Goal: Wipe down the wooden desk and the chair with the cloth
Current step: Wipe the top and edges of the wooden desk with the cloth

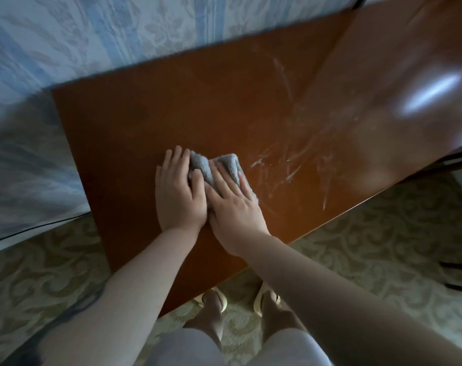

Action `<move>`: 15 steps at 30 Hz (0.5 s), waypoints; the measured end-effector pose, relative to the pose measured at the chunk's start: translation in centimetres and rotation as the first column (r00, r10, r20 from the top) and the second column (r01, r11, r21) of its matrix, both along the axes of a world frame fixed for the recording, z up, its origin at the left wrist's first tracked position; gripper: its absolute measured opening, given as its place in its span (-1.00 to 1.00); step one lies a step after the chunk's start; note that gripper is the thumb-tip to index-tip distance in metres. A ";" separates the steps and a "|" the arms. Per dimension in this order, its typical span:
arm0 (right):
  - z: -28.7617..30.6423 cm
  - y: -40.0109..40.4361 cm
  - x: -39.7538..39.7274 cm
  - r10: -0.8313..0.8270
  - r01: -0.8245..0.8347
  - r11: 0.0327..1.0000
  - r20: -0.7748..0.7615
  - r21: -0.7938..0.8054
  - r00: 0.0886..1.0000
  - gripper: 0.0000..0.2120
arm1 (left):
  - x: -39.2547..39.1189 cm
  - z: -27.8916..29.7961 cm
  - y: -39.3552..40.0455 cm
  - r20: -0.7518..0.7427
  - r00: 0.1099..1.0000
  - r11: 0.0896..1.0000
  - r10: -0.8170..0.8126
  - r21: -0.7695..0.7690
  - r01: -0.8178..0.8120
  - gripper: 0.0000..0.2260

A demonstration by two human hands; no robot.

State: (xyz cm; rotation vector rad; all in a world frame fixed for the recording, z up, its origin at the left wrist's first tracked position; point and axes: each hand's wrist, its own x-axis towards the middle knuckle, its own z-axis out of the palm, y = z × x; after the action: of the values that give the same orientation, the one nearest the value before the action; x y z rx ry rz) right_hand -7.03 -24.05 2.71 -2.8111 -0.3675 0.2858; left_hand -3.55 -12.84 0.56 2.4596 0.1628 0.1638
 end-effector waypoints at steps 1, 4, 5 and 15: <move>0.0 -1.3 -0.9 0.006 -0.006 1.000 -0.005 0.003 1.000 -0.46 | 0.0 -0.1 -0.1 -0.013 1.000 1.000 0.001 0.020 -0.001 -0.57; -0.1 -3.1 -3.1 -0.302 0.302 0.953 0.011 -0.027 0.953 -0.47 | 0.0 0.1 -0.2 -0.038 0.999 1.000 0.014 0.027 -0.013 -0.58; -0.1 -2.6 -3.0 -0.411 0.411 0.911 0.016 -0.030 0.912 -0.46 | 0.0 0.2 -0.2 -0.041 0.999 0.999 0.021 0.036 -0.020 -0.59; 0.0 -5.5 -2.8 -0.071 0.071 0.997 0.009 -0.013 0.997 -0.46 | -0.1 0.3 -1.6 -0.117 0.993 0.997 -0.009 0.076 0.018 -0.58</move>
State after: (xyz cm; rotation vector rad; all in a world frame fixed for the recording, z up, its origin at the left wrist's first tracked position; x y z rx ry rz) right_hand -9.80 -29.51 2.67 -2.8319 -0.2682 0.2621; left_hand -3.68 -14.39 0.85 2.5472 0.1939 0.0202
